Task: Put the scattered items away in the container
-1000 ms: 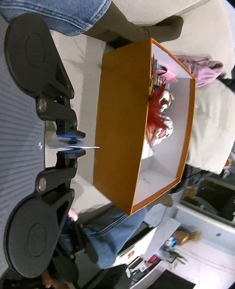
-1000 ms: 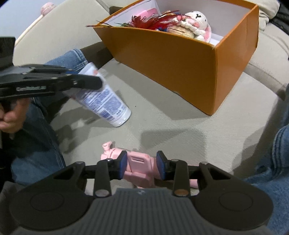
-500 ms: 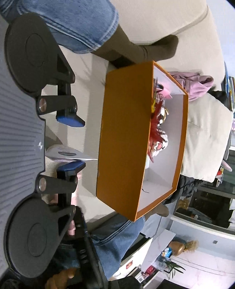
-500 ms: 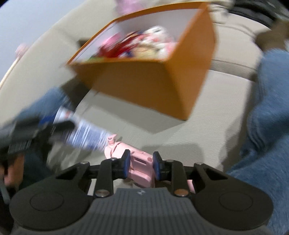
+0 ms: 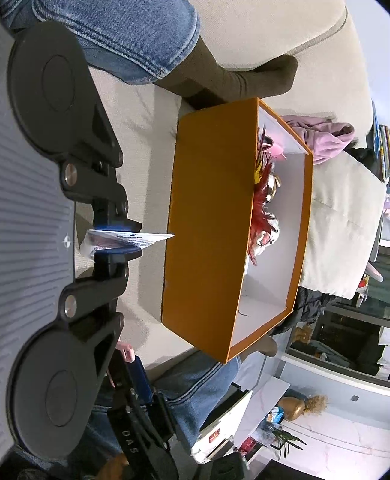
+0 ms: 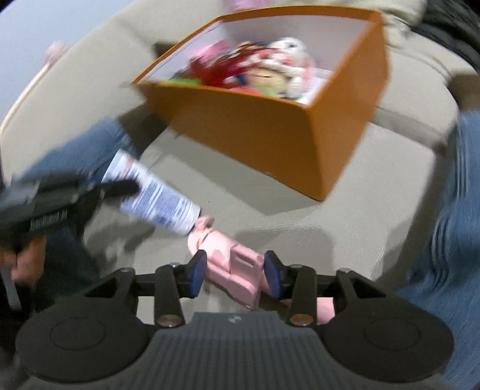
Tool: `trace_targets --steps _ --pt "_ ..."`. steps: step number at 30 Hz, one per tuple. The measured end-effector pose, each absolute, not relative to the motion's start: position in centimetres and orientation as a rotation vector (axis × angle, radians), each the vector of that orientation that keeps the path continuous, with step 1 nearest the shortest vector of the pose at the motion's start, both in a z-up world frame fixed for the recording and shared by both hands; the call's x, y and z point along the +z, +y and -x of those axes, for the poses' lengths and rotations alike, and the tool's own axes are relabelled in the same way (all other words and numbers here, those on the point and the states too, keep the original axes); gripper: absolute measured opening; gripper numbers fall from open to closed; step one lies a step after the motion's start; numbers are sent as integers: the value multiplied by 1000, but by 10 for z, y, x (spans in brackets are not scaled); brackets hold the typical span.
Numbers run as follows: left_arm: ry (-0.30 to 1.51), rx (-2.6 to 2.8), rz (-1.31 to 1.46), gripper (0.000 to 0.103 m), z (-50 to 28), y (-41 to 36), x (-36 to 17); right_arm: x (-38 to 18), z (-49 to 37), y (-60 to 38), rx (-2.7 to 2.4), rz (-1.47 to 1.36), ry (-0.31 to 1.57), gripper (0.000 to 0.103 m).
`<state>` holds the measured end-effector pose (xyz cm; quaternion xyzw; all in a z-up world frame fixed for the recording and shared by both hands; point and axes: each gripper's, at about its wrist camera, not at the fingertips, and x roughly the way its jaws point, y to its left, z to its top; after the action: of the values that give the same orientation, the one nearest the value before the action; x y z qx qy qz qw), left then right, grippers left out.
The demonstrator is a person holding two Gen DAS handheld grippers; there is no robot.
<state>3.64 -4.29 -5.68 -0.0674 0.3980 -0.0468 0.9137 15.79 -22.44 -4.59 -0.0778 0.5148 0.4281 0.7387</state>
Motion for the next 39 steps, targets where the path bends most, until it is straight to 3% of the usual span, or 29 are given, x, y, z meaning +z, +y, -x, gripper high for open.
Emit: trace_targets --steps 6,7,8,13,18,26,39 --pt "822 -94 149 12 -35 -41 -57 -58 -170 -209 1018 347 1163 43" --pt "822 -94 150 12 -35 -40 -57 -59 -172 -208 1033 337 1166 39" --pt "822 -95 150 12 -35 -40 -57 -60 -173 -208 1053 315 1179 27" --pt "819 -98 161 12 -36 -39 -57 -57 -168 -211 1009 206 1216 22" --pt "817 -99 174 12 -36 -36 -58 -47 -161 -219 919 -9 1199 6" --pt "790 -102 195 10 -32 -33 -50 -39 -151 -226 814 -114 1187 6" --pt "645 -139 224 10 -35 -18 19 87 -168 -225 679 -291 896 6"
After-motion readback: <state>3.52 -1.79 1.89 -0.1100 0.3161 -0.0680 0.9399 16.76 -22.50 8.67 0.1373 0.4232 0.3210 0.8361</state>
